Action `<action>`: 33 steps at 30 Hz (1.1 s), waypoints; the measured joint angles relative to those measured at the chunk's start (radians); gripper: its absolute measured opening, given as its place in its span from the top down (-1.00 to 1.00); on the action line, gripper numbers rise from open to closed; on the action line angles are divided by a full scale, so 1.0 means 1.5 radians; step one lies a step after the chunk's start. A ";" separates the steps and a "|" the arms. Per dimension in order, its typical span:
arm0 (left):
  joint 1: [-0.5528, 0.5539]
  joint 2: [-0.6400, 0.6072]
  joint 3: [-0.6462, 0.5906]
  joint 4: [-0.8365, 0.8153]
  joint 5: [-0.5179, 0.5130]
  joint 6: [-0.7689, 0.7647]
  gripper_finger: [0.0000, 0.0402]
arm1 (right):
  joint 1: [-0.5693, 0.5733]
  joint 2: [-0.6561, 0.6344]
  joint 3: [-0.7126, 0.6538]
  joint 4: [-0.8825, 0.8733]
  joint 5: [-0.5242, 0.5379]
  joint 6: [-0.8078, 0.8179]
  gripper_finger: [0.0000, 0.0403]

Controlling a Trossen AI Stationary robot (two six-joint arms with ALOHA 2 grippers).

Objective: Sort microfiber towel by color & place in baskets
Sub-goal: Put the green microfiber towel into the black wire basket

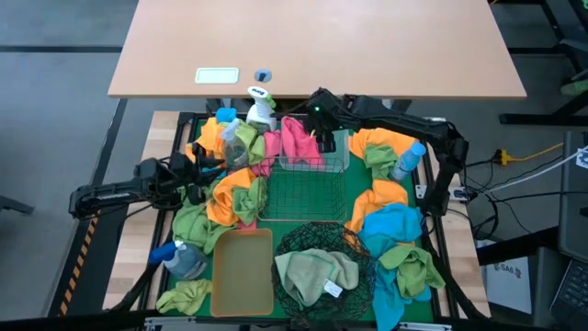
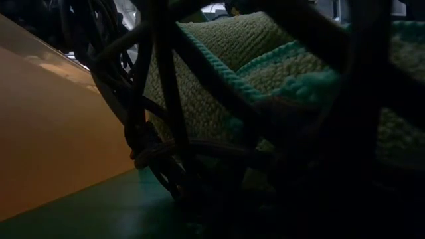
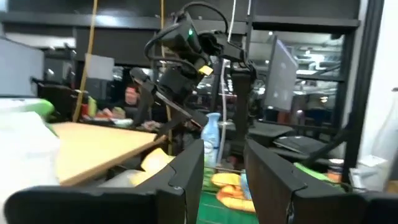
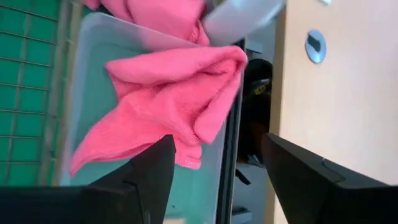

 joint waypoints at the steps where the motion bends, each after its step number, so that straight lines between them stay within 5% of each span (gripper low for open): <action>1: 0.000 0.003 0.000 0.000 0.004 -0.005 0.45 | 0.008 0.000 0.000 0.001 0.000 0.000 -0.19; 9: 0.000 0.061 0.053 -0.019 0.041 -0.019 0.45 | 0.057 0.000 0.000 0.010 -0.001 0.004 -0.18; 21: 0.000 0.269 0.258 -0.286 0.098 -0.021 0.45 | 0.072 0.000 0.001 0.060 -0.040 0.014 -0.18; 33: -0.023 0.442 0.273 -0.310 0.170 -0.014 0.45 | 0.072 0.000 0.001 0.053 -0.041 0.025 -0.18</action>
